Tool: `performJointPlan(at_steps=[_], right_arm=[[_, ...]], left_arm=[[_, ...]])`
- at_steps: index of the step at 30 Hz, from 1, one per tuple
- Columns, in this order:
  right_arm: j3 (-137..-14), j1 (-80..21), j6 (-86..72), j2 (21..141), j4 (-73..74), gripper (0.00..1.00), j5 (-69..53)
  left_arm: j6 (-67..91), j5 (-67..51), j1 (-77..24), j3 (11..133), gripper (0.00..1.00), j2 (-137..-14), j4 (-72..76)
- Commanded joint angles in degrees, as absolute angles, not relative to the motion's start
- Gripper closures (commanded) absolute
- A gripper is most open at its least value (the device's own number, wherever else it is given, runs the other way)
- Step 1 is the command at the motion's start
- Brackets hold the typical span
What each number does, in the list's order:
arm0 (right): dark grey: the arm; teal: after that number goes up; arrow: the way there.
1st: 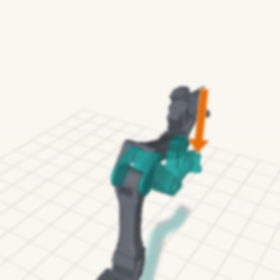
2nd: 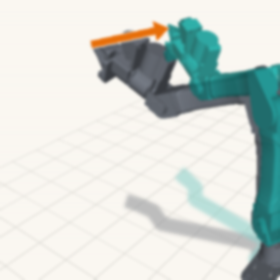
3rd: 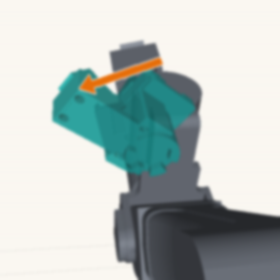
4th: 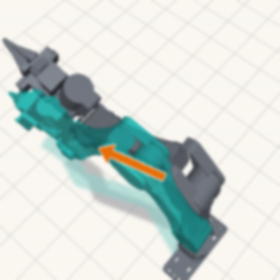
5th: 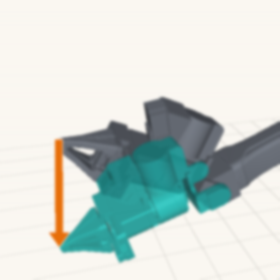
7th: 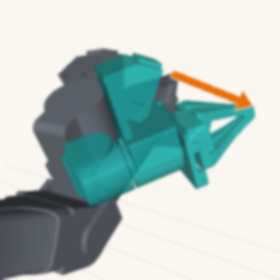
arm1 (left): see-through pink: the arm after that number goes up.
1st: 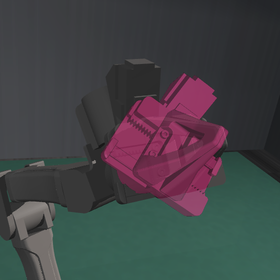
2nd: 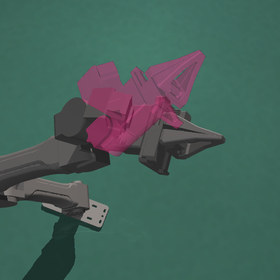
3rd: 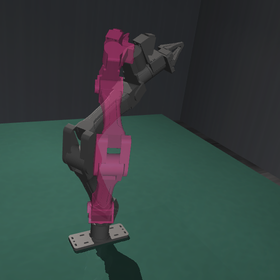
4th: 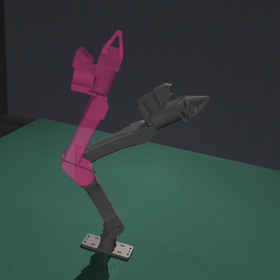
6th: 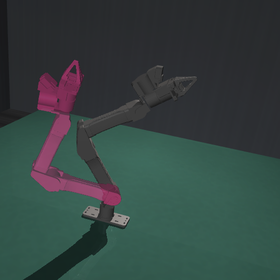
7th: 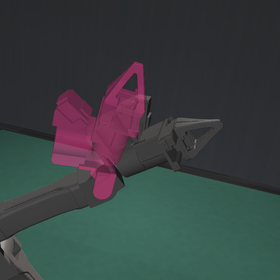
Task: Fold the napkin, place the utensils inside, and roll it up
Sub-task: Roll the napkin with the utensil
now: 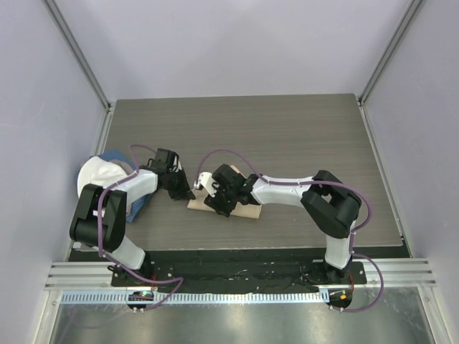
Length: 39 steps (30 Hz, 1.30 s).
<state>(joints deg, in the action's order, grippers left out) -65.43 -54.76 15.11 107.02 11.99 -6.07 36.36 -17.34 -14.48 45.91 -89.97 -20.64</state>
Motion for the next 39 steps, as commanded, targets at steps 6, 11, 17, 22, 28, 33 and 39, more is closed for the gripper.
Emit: performJointPlan(at_steps=[6, 11, 17, 22, 28, 33, 39], right_arm=[[-68.2, -50.72, 13.71, 110.83, 18.54, 0.65, -22.48], [-69.52, -46.6, 11.87, 111.62, 22.06, 0.71, -33.64], [-75.05, -42.11, 8.88, 116.97, 26.8, 0.72, -44.18], [-81.46, -38.32, 6.16, 122.07, 31.72, 0.71, -50.18], [-84.81, -35.86, 6.42, 127.44, 36.03, 0.71, -53.7], [-85.17, -34.98, 6.42, 129.55, 36.47, 0.71, -54.4], [-85.96, -34.1, 6.24, 130.96, 36.47, 0.71, -54.32]], left_arm=[[35.77, -14.42, -14.06, 47.55, 0.59, -83.25, -19.24], [35.33, -5.56, -13.62, 46.06, 0.33, -77.53, -20.74], [36.73, -8.51, -13.62, 39.12, 0.36, -70.06, -13.2], [38.67, -16.61, -13.71, 32.97, 0.39, -68.73, -1.33], [38.93, -18.02, -13.71, 30.68, 0.42, -69.96, 4.65], [39.37, -17.93, -13.71, 29.97, 0.46, -72.59, 8.52], [40.08, -20.38, -13.8, 30.15, 0.54, -76.2, 11.6]])
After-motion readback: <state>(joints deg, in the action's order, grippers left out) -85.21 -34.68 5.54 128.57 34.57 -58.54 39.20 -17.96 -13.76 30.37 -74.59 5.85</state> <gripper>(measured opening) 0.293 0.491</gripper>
